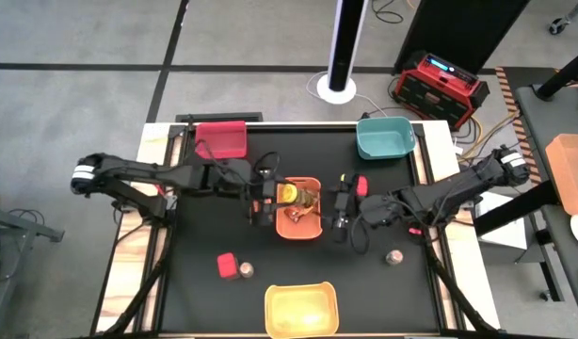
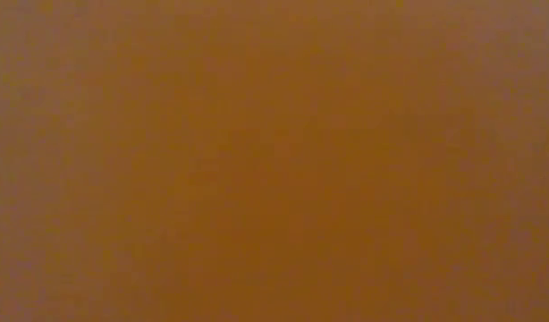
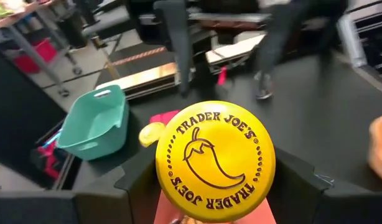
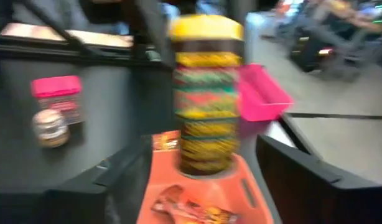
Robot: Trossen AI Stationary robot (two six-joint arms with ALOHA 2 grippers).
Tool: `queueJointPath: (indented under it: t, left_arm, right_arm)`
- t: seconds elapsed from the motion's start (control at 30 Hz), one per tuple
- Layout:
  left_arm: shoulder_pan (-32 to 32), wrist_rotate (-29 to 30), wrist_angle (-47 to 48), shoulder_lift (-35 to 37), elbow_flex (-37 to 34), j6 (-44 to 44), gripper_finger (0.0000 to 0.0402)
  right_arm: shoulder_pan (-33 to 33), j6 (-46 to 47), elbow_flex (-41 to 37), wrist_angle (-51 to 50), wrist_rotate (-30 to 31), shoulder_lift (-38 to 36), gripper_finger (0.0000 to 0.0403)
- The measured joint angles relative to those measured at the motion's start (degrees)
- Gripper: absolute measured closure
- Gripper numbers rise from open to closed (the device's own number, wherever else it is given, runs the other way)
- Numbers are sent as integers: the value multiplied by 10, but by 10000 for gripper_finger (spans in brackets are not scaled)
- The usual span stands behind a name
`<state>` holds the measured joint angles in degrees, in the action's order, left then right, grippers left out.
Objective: Sort spices by type
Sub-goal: Put the left yellow seasoning bottle into the blue bin
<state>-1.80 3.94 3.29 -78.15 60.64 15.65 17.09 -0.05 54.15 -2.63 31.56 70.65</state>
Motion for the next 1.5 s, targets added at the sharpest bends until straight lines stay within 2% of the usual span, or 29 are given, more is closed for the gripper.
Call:
queueJointPath:
  t: [0.23, 0.43, 0.73, 1.1, 1.37, 1.5]
  left_arm:
    - [0, 7, -76, -46, 0, 2, 186]
    - [-3, 7, -69, -73, 36, 2, 185]
    - [-8, 0, 13, -125, 117, 8, 184]
    - [-10, 2, 18, -141, 146, 13, 175]
    - [-10, 0, 29, -128, 146, 11, 107]
    - [-8, 19, 46, -107, 145, 30, 86]
  right_arm:
    - [-24, -2, 0, 0, -19, 0, 50]
    - [-33, -14, 0, -4, -20, 0, 47]
    - [-39, -26, 0, -15, -20, 0, 94]
    - [-39, -25, 0, -34, -26, 0, 228]
    - [-41, -30, 0, -39, -14, 0, 233]
    - [-59, -22, 0, -52, 23, -7, 233]
